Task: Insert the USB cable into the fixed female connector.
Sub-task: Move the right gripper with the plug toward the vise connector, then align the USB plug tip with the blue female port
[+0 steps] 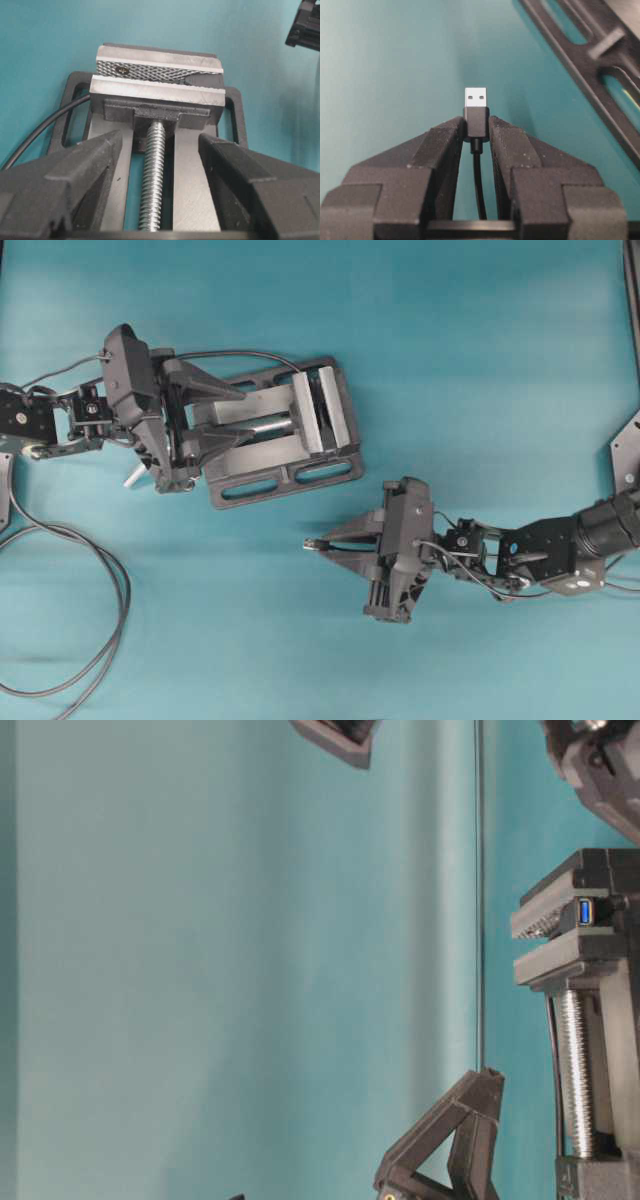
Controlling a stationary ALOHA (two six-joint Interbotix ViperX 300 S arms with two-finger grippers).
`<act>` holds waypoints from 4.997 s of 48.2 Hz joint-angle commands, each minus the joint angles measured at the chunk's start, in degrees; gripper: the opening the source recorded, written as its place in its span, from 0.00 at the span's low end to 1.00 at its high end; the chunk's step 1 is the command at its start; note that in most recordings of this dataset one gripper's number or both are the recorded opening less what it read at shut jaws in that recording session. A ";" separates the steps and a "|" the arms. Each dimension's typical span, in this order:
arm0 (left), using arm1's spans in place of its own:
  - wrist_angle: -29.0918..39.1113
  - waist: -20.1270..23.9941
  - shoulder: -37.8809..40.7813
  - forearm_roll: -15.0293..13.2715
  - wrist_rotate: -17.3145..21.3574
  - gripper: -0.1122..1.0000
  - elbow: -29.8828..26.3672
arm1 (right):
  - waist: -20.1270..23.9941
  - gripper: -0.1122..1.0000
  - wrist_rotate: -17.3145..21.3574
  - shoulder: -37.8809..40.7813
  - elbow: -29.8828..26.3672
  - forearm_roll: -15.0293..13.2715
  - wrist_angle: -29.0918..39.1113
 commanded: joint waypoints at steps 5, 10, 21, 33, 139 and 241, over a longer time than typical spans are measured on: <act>0.44 0.00 -0.88 0.00 0.35 0.80 0.62 | 1.58 0.29 -1.93 -2.11 -0.97 7.91 -2.99; 0.79 0.09 -0.88 0.00 0.53 0.80 0.88 | 2.81 0.29 -4.83 -1.93 -1.41 13.45 -4.22; 0.70 0.44 -0.88 0.00 0.79 0.80 1.23 | 4.39 0.29 -13.97 -0.26 -5.54 27.16 -5.71; 1.14 1.32 -0.88 0.09 0.79 0.80 2.02 | 5.71 0.29 -23.73 2.55 -11.69 40.69 -9.40; 0.53 1.76 -1.67 0.09 0.00 0.80 6.24 | 4.57 0.29 -32.26 7.65 -27.51 69.87 -28.92; 0.53 2.55 -1.67 0.00 0.00 0.80 8.00 | 1.14 0.29 -34.45 8.61 -31.29 71.37 -29.00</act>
